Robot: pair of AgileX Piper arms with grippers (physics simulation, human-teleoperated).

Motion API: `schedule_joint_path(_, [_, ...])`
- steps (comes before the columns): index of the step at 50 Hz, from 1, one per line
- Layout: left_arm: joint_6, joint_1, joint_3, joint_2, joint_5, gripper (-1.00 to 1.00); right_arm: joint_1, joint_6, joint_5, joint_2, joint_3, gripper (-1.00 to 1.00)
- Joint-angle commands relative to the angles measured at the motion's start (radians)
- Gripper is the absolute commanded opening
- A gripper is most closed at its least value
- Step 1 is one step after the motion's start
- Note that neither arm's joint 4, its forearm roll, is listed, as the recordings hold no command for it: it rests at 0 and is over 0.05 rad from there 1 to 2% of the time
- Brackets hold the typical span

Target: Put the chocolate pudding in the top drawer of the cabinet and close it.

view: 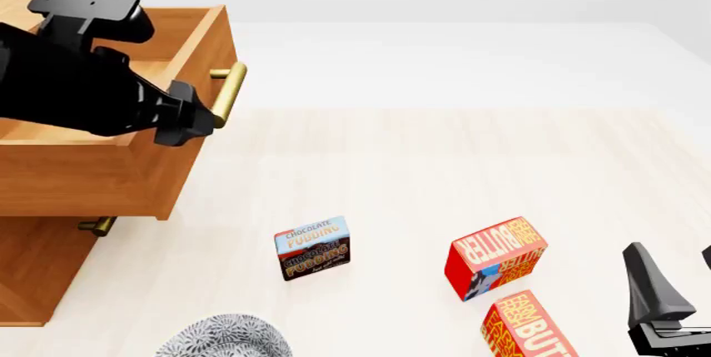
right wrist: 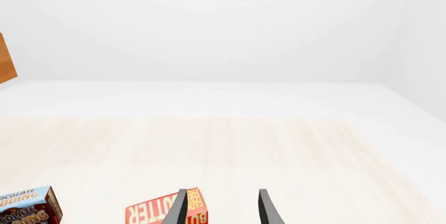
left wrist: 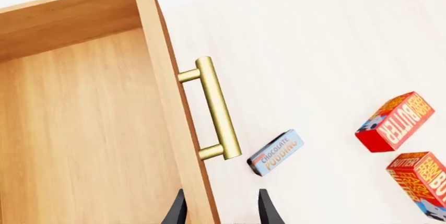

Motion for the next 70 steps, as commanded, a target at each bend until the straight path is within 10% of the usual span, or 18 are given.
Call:
schedule_joint_path(1, [0.064, -0.068, -0.055, 0.014, -0.017, 1.00, 0.000, 0.000, 0.000, 0.000, 0.000, 1.00])
schedule_joint_path(49, [0.122, -0.033, -0.230, -0.036, 0.107, 1.00, 0.001, 0.000, 0.000, 0.000, 0.000, 1.00])
schedule_joint_path(70, [0.299, -0.084, -0.219, -0.069, 0.052, 1.00, 0.001, 0.000, 0.001, -0.001, 0.000, 1.00])
